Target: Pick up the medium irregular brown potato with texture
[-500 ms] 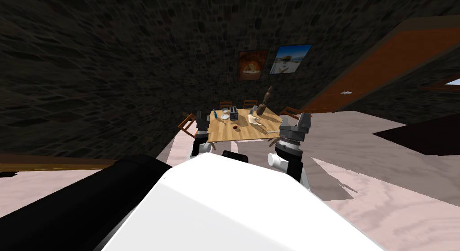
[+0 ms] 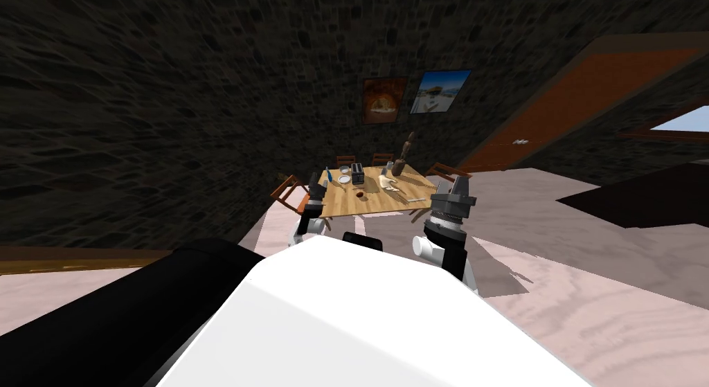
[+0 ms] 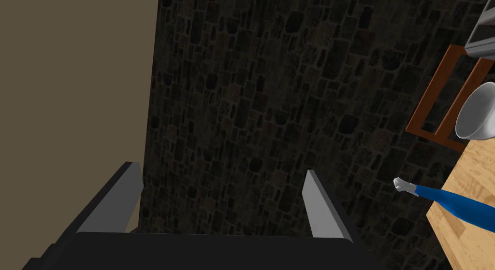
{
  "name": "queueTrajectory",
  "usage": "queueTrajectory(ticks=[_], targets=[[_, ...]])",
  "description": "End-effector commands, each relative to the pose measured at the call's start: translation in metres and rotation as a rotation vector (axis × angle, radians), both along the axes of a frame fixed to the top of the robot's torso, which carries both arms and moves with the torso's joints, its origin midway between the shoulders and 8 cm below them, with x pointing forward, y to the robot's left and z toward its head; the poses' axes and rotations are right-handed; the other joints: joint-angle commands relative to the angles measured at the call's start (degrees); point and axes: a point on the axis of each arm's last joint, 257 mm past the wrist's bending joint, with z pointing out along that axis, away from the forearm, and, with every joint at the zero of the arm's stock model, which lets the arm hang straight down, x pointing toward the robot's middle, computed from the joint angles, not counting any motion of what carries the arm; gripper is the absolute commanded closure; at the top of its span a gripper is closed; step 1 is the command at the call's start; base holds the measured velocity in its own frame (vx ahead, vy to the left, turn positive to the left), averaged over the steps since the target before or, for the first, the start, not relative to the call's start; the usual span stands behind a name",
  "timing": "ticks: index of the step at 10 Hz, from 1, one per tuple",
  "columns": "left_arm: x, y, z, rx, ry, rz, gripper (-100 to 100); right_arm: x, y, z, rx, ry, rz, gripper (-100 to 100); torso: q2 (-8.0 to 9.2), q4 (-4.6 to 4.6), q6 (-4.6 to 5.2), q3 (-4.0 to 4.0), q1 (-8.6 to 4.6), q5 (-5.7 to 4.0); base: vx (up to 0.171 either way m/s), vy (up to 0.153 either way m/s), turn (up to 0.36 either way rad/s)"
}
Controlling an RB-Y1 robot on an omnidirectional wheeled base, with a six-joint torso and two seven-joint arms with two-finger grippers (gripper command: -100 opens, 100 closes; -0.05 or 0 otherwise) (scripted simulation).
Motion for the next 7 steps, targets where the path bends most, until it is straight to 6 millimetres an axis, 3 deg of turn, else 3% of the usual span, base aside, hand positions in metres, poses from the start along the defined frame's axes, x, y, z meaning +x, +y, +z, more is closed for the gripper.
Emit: queueTrajectory(ticks=[1, 5, 6, 7], targets=[[0.015, 0.003, -0.019, -0.009, 0.057, -0.012, -100, 0.0, 0.0, 0.0, 0.0, 0.0, 0.0, 0, 0.0, 0.0, 0.0, 0.0, 0.0, 0.0, -0.053, -0.065, -0.087], [0.051, 0.016, -0.07, -0.059, 0.212, -0.023, -100, 0.0, 0.0, 0.0, 0.0, 0.0, 0.0, 0, 0.04, 0.01, 0.0, 0.02, -0.05, -0.01, -0.064, -0.074, -0.092], [0.051, 0.016, -0.071, -0.06, 0.214, -0.022, -100, 0.0, 0.0, 0.0, 0.0, 0.0, 0.0, 0, 0.04, 0.01, 0.0, 0.02, -0.07, -0.02, -0.039, -0.054, -0.033], [0.061, 0.021, -0.085, -0.078, 0.257, -0.02, -100, 0.0, 0.0, 0.0, 0.0, 0.0, 0.0, 0, -0.01, 0.0, -0.03, 0.0, 0.01, 0.0, -0.035, -0.047, -0.07]])
